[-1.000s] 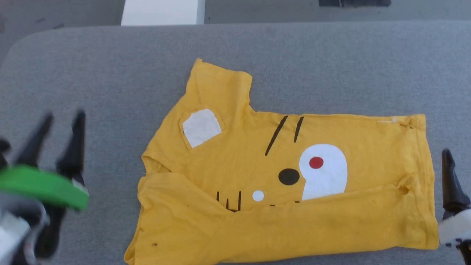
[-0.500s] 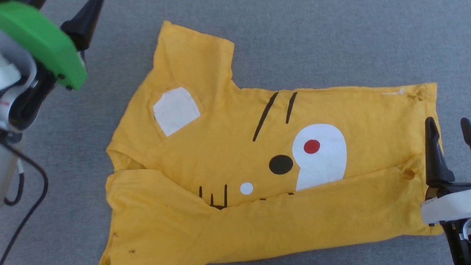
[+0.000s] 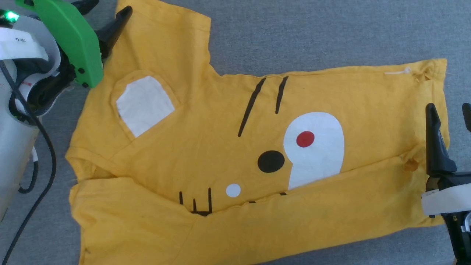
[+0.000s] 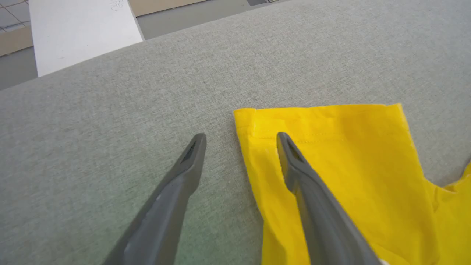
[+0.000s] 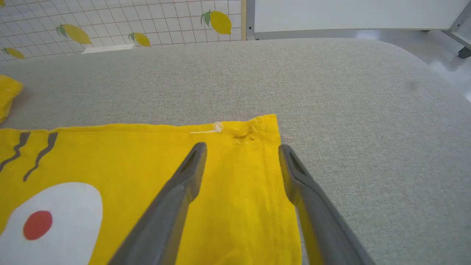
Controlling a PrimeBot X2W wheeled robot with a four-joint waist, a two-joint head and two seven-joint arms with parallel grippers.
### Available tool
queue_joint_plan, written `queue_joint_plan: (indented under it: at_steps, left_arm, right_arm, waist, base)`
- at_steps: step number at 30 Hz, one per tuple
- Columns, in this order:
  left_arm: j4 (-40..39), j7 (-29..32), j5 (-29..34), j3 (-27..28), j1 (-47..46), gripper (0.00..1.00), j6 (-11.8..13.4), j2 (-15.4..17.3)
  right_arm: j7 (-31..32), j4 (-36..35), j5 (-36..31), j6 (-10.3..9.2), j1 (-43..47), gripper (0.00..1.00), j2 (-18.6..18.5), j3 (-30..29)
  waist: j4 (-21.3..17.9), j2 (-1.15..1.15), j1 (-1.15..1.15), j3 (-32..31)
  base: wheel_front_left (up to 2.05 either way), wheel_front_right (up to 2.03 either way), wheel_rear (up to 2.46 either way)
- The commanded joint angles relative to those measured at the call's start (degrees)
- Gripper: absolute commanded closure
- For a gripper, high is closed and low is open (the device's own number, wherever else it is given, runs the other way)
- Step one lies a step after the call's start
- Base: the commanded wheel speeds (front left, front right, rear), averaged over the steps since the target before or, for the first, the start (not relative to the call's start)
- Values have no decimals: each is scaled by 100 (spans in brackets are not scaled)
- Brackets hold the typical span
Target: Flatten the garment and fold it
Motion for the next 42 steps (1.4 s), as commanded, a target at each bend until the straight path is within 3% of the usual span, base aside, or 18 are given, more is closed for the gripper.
queue_joint_plan:
  at_steps: [1, 6, 7, 8, 14, 20, 23, 27, 31, 42]
  left_arm:
    - [42, -14, -57, -8, -66, 0, -39, 12]
    - [177, -86, -93, -75, -5, 0, -81, -50]
    - [199, -105, -79, -98, 2, 32, -92, -57]
    - [224, -137, -63, -127, 12, 100, -107, -66]
    - [294, -477, -2, -147, 63, 100, -154, -102]
    - [252, -700, 29, -150, 167, 100, -161, -114]
    - [167, -722, 16, -161, 200, 100, -150, -128]
    - [47, -740, 14, -180, 202, 100, -126, -164]
    - [-21, -759, 4, -190, 190, 100, -101, -208]
    - [-30, -762, -48, -176, 152, 100, -91, -191]
  right_arm:
    - [-49, -34, 38, -9, -85, 0, 1, -26]
    - [-41, -67, 50, -9, -93, 0, 1, -80]
    - [-33, -77, 45, -9, -107, 0, 1, -85]
    - [-21, -97, 25, -9, -131, 0, 1, -80]
    - [143, -342, -170, -9, -387, 0, 1, 19]
    - [728, -734, -283, -9, -1091, 0, -36, -2]
    - [1272, -562, -176, -9, -1510, 0, -305, -144]
    - [2048, -85, 167, -9, -1853, 0, -293, -484]
    - [2585, 283, 107, -9, -1856, 0, -421, -659]
    - [2731, 743, 100, -9, -1791, 0, -287, -878]
  waist:
    - [-124, 0, -1, 139]
    - [-142, 0, -1, 210]
    - [-140, 0, -1, 217]
    - [-138, 0, -1, 222]
    - [-100, 0, -1, 122]
    - [-3, 0, -1, -88]
    - [82, 0, -1, -117]
    - [217, 0, -1, -48]
    - [337, 0, -1, 63]
    - [429, 0, -1, 231]
  base:
    - [0, 0, 0]
    - [0, 0, 0]
    - [0, 0, 0]
    - [0, 0, 0]
    - [0, 0, 0]
    - [0, 0, 0]
    - [0, 0, 0]
    - [0, 0, 0]
    - [0, 0, 0]
    - [0, 0, 0]
